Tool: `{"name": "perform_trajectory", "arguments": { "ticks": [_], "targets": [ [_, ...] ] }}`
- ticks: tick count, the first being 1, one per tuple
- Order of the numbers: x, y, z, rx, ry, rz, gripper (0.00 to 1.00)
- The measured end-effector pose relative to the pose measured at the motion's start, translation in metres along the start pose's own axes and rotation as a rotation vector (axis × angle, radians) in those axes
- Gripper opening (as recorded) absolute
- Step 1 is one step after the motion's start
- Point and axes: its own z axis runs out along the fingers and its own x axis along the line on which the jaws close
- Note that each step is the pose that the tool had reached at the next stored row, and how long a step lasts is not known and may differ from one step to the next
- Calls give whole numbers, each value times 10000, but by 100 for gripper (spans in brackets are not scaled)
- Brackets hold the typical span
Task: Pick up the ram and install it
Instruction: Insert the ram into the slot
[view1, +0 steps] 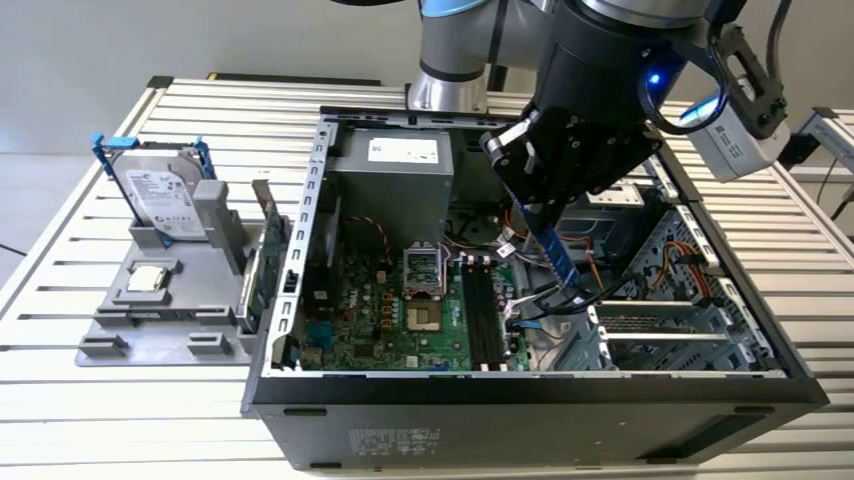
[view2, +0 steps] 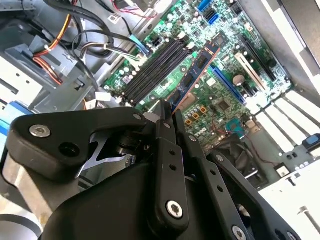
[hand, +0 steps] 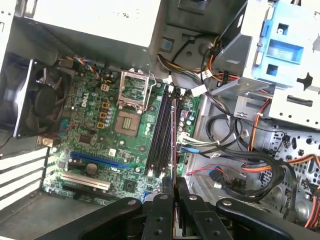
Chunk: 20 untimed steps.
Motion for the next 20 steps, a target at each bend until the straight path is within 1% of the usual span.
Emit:
{"name": "perform_trajectory", "arguments": {
  "ticks": [9,16,20],
  "targets": [
    [0,0,0,6,-31,891,0],
    [0,0,1,11,-30,893,0],
    [-19,-1,6,12,-30,901,0]
  ]
}}
